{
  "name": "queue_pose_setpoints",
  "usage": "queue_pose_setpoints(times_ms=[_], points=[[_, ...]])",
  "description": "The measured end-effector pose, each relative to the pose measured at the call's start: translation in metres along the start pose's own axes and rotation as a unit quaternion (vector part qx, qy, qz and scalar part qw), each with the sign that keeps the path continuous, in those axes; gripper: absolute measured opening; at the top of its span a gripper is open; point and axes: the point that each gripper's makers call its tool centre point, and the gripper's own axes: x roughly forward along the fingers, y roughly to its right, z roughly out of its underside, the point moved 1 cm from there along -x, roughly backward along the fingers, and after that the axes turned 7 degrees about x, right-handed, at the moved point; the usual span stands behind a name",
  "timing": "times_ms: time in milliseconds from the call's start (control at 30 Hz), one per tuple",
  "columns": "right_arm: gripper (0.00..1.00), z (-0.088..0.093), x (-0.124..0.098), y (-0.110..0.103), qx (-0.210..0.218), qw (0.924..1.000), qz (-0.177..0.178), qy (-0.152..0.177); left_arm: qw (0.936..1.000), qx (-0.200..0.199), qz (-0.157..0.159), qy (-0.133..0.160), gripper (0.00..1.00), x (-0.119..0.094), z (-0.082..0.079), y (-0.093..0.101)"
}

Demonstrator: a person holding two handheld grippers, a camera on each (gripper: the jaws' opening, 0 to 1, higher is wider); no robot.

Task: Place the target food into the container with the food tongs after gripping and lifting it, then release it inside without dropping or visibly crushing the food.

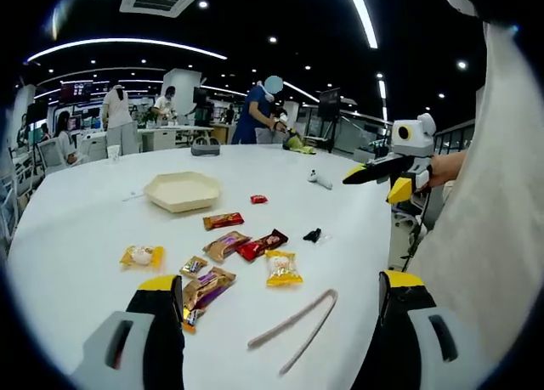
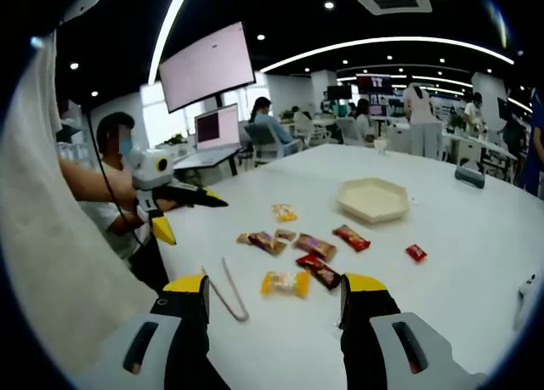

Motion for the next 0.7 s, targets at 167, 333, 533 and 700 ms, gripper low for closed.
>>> queue_pose_setpoints(times_ms=[167,333,533,700], points=[[0.63,-0.001,-0.002,0.007,0.002,1.0000,0.009,0.000,1.0000,-0.005,0.009,-0.002,0.96,0.005,0.006,0.003],[0.63,0.003,-0.002,0.005,0.003,0.9999,0.009,-0.009,0.9999,0.002,0.015,-0.007,0.98,0.008,0.009,0.001],[0.63,0.009,0.002,0.001,-0.002,0.9998,0.009,-0.019,0.9994,0.006,0.032,-0.013,0.99,0.007,0.014,0.006],[0.63,0.011,0.004,-0.001,0.003,0.9997,0.012,-0.020,0.9988,0.017,0.040,-0.023,0.99,0.004,0.021,0.005]])
